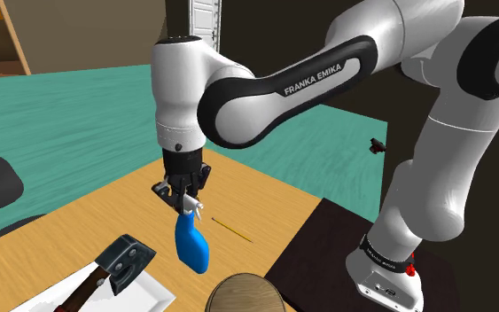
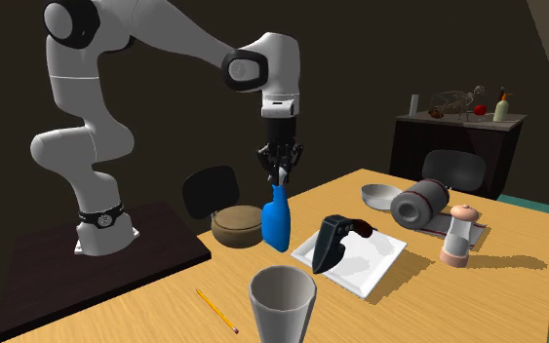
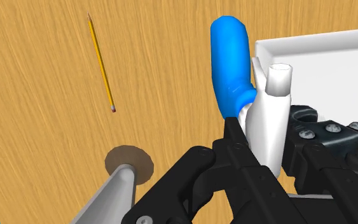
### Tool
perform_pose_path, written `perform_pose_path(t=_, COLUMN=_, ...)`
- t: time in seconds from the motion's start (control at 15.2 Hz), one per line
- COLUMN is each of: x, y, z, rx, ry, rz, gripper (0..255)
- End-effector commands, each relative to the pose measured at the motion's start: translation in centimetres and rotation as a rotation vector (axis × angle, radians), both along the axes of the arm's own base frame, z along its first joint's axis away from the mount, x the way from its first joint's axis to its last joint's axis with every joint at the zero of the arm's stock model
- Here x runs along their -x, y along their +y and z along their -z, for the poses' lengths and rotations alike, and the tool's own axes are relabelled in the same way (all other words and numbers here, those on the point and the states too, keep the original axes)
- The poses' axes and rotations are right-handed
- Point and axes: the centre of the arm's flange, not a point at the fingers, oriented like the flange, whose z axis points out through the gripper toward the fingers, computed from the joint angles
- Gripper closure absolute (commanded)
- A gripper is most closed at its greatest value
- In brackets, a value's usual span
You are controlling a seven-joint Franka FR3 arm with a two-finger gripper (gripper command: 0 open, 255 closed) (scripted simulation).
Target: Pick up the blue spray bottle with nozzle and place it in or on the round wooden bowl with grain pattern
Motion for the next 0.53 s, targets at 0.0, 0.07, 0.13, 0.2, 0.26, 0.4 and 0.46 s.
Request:
perform_pose_path(t=0.0, x=0.0, y=0.0, z=-1.0, rx=0.0, ry=0.0, rz=0.0, gripper=255)
perform_pose_path(t=0.07, x=0.0, y=0.0, z=-1.5, rx=0.0, ry=0.0, rz=0.0, gripper=255)
perform_pose_path(t=0.13, x=0.0, y=0.0, z=-2.1, rx=0.0, ry=0.0, rz=0.0, gripper=255)
perform_pose_path(t=0.2, x=0.0, y=0.0, z=-2.6, rx=0.0, ry=0.0, rz=0.0, gripper=255)
perform_pose_path(t=0.26, x=0.0, y=0.0, z=-3.1, rx=0.0, ry=0.0, rz=0.0, gripper=255)
perform_pose_path(t=0.4, x=0.0, y=0.0, z=-4.2, rx=0.0, ry=0.0, rz=0.0, gripper=255)
perform_pose_path(t=0.46, x=0.0, y=0.0, z=-4.7, rx=0.0, ry=0.0, rz=0.0, gripper=255)
